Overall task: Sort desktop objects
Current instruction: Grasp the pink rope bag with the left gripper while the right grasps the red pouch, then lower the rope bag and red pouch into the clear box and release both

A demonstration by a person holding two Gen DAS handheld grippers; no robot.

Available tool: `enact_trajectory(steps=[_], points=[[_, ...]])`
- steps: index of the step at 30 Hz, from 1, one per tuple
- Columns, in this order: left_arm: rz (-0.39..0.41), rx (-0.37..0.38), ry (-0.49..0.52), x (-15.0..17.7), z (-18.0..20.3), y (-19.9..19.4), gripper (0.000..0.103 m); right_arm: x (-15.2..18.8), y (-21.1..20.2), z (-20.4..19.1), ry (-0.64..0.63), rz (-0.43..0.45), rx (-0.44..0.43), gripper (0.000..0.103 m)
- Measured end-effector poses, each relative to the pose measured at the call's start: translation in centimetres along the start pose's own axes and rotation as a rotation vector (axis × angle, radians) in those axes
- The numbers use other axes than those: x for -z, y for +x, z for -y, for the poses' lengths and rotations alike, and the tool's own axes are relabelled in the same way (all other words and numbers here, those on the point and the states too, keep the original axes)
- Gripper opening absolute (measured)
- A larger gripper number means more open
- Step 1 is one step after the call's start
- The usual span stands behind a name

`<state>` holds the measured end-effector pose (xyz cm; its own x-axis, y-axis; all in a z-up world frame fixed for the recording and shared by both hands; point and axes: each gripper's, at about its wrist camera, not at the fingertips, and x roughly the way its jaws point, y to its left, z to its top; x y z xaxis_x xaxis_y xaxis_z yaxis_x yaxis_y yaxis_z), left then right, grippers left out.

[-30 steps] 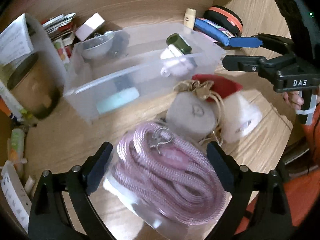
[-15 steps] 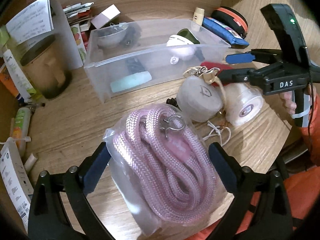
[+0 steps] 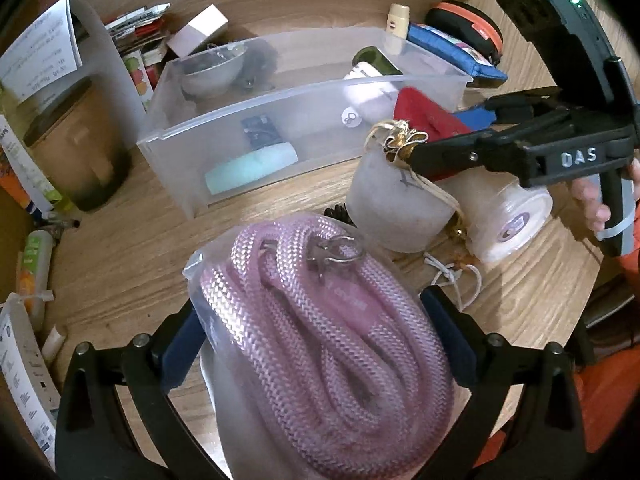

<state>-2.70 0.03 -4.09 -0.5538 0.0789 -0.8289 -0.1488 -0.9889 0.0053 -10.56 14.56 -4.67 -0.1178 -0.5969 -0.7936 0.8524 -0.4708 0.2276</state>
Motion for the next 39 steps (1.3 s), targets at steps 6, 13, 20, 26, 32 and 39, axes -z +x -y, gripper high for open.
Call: enact_trajectory(steps=[6,13,20,26,32,39], points=[[0.042,0.006,-0.024,0.5,-0.6,-1.5,0.065,0.3,-0.6,-0.8,-0.042,0.021,-0.016,0.025],[0.087,-0.027,-0.070,0.9,-1.5,-2.8,0.056,0.4,-1.5,-0.3,-0.009,0.033,-0.030,0.023],[0.154,-0.065,-0.140,0.4,-3.6,-5.0,0.055,0.6,-3.7,-0.8,-0.026,0.093,-0.009,0.021],[0.227,-0.073,-0.188,-0.6,-5.0,-7.0,0.055,-0.1,-7.4,-1.4,-0.059,0.186,0.020,0.021],[0.297,-0.078,-0.189,-2.1,-5.2,-8.8,0.055,-0.9,-9.8,-1.2,-0.060,0.256,0.060,0.021],[0.368,-0.076,-0.163,-4.6,-4.9,-10.2,0.056,-2.3,-11.0,-0.7,-0.067,0.306,0.125,0.021]])
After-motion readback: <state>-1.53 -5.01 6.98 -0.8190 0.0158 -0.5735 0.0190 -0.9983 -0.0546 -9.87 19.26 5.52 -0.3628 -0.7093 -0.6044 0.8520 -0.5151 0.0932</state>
